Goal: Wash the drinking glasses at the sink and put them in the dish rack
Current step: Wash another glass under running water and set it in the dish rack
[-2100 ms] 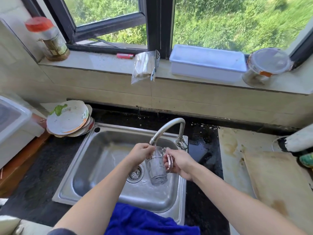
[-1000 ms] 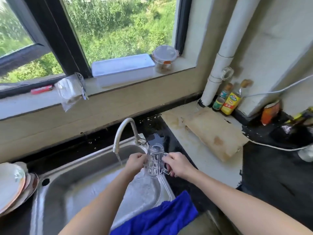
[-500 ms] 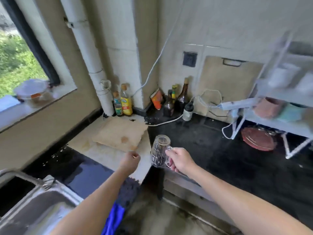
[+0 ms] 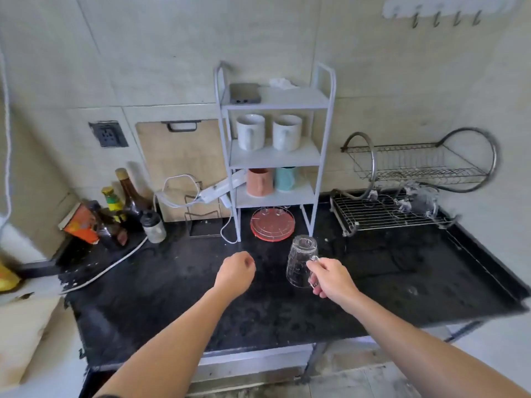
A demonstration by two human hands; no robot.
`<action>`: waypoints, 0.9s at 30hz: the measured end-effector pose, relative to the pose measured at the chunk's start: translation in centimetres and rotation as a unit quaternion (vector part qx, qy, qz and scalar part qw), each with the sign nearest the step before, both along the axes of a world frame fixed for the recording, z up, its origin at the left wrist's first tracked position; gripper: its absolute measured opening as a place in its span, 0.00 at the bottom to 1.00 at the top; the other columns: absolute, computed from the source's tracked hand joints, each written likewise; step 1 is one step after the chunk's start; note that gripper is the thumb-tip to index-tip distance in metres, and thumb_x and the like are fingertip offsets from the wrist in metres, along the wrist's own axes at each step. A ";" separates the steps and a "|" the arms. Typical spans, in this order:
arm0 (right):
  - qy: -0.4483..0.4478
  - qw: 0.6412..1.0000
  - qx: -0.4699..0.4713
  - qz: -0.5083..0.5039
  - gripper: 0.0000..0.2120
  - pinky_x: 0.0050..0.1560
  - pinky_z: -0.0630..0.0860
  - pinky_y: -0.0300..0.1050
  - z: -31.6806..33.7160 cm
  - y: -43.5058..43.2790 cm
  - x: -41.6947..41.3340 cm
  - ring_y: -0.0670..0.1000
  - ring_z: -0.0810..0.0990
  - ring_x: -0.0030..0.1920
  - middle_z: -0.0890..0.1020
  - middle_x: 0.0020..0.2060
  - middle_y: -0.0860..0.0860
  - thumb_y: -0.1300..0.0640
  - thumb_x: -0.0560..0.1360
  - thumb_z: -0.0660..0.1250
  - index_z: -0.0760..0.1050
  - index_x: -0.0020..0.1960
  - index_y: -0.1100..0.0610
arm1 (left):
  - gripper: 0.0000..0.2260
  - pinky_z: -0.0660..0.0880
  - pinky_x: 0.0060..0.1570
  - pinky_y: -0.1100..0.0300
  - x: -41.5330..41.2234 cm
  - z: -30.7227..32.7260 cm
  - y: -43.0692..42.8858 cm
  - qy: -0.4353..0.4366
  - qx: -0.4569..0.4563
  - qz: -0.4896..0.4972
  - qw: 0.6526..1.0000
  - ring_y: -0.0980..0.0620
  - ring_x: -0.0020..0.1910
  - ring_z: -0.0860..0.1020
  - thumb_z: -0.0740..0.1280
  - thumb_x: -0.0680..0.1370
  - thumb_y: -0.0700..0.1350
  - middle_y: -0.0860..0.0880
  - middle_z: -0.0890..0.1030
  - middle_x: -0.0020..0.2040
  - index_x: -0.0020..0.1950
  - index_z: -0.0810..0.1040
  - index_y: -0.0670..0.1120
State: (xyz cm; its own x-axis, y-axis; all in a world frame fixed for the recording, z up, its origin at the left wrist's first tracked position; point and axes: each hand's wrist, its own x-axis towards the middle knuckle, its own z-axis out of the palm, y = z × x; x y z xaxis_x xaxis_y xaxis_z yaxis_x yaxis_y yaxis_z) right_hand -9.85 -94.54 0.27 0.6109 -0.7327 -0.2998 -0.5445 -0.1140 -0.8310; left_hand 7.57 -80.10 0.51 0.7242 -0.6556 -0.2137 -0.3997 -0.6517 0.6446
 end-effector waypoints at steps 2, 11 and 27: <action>-0.001 0.999 0.001 -0.036 0.16 0.28 0.73 0.43 -0.6 -3.1 -1.5 0.50 0.78 0.27 0.79 0.31 0.53 0.52 0.79 0.61 0.75 0.39 0.64 | 0.08 0.76 0.45 0.55 -0.5 0.0 -4.3 -0.009 -0.001 -0.047 0.999 0.48 0.44 0.78 0.60 0.78 0.44 0.49 0.81 0.45 0.51 0.79 0.46; 0.025 0.989 -0.012 -0.146 0.18 0.30 0.75 0.44 -1.4 -16.1 -4.7 0.49 0.79 0.27 0.79 0.29 0.51 0.50 0.80 0.61 0.74 0.36 0.60 | 0.09 0.74 0.48 0.56 -1.7 0.2 -22.2 -0.051 -0.032 -0.188 0.980 0.47 0.48 0.78 0.61 0.79 0.43 0.47 0.81 0.48 0.53 0.80 0.44; 0.039 0.990 -0.002 -0.134 0.21 0.35 0.79 0.46 -5.3 -37.6 -6.5 0.49 0.80 0.29 0.80 0.33 0.51 0.44 0.82 0.55 0.74 0.39 0.57 | 0.19 0.68 0.39 0.57 -5.4 -0.1 -40.8 -0.114 -0.117 -0.157 0.974 0.51 0.43 0.75 0.50 0.82 0.58 0.50 0.77 0.48 0.59 0.71 0.46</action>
